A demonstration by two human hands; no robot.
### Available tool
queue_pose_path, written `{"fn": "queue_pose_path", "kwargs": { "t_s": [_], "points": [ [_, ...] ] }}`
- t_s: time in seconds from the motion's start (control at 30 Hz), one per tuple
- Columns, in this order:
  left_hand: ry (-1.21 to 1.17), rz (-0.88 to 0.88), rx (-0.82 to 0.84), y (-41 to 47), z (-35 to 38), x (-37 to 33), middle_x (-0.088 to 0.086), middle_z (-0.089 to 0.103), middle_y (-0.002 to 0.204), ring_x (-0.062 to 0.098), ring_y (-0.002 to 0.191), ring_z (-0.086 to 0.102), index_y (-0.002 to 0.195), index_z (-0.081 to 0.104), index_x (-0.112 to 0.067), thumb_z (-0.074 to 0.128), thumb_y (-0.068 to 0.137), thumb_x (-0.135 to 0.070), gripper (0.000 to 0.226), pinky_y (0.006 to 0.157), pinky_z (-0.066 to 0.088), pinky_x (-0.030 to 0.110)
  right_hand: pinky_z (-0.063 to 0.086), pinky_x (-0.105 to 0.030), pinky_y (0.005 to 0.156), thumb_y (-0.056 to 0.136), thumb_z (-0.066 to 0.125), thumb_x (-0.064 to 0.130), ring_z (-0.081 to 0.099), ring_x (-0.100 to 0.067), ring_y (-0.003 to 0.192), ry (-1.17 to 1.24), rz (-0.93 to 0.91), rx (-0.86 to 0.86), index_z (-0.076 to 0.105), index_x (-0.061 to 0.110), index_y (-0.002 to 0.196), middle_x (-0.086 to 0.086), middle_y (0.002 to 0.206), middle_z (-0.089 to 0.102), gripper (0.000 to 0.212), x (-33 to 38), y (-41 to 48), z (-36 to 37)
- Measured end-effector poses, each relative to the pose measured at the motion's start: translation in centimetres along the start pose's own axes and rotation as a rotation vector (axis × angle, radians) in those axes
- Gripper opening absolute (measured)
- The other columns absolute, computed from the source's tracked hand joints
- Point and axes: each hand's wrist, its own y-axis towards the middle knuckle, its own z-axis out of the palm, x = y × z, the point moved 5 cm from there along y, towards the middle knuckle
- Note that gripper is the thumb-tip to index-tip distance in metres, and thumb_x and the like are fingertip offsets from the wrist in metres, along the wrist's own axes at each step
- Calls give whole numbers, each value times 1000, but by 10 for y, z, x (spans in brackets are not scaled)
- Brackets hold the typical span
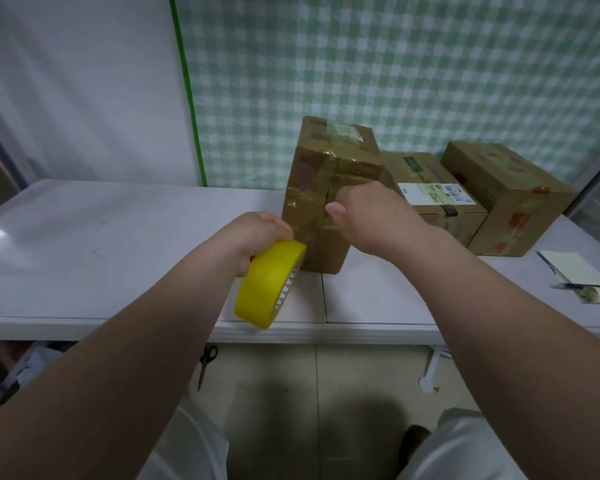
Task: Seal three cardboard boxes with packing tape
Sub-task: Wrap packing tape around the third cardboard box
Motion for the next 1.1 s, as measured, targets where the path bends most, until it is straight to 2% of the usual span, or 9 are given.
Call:
{"fn": "queue_pose_path", "kwargs": {
  "t_s": [0.13,0.2,0.37,0.43,0.6,0.67,0.8,0.97,1.1],
  "points": [
    [-135,20,-4,-7,2,17,10,62,82,22,68,59,85,63,-13,61,89,-7,8,58,52,28,56,-38,62,85,51,8,64,-27,69,719,214,-3,48,14,84,-11,80,62,7,-7,-7,34],
    [-203,29,-13,-9,5,24,10,61,84,23,71,59,84,62,-14,59,90,-5,11,64,51,31,52,-33,55,83,51,6,59,-22,60,1018,333,-20,50,15,81,-9,76,59,9,-6,-12,57],
    [-302,92,-52,-16,16,32,5,61,77,16,62,60,84,60,-16,58,92,-9,11,56,50,26,41,-26,60,79,71,26,55,-11,71,1292,349,-38,70,17,90,5,79,63,14,12,-19,94],
    [-303,108,-75,-17,16,36,7,61,84,18,70,60,86,60,-18,56,94,-14,10,62,50,29,49,-30,66,83,70,19,62,-14,77,1350,396,-139,71,20,80,5,79,67,3,10,-19,98],
    [-67,343,-289,-24,7,36,0,61,101,15,93,58,78,67,-31,64,89,-19,16,83,48,33,50,-29,74,87,65,15,61,-12,80,1320,367,-255,66,23,72,6,77,65,17,12,-22,95],
    [-35,408,-333,-27,4,36,-5,61,100,11,99,56,89,68,-33,68,86,-19,14,90,48,30,52,-33,76,88,64,17,61,-15,80,1337,380,-266,66,24,71,4,76,65,18,13,-23,100],
    [-154,461,-266,-28,-1,38,-4,65,92,9,98,58,123,57,-29,74,80,-10,50,90,46,24,46,-34,70,89,63,22,58,-16,77,1406,405,-255,65,24,71,5,73,62,18,17,-24,107],
    [-57,582,-206,-33,0,34,-3,68,105,5,105,60,86,63,-24,69,83,-5,20,91,44,21,46,-29,71,92,61,22,57,-14,78,1474,410,-227,68,18,86,-1,81,64,10,21,-26,107],
    [25,572,-147,-32,-1,32,-15,68,97,-2,98,60,90,71,-27,66,87,-10,18,83,45,10,45,-28,69,93,60,21,56,-14,77,1484,388,-200,67,14,89,-3,81,63,11,22,-26,107]
  ]
}}
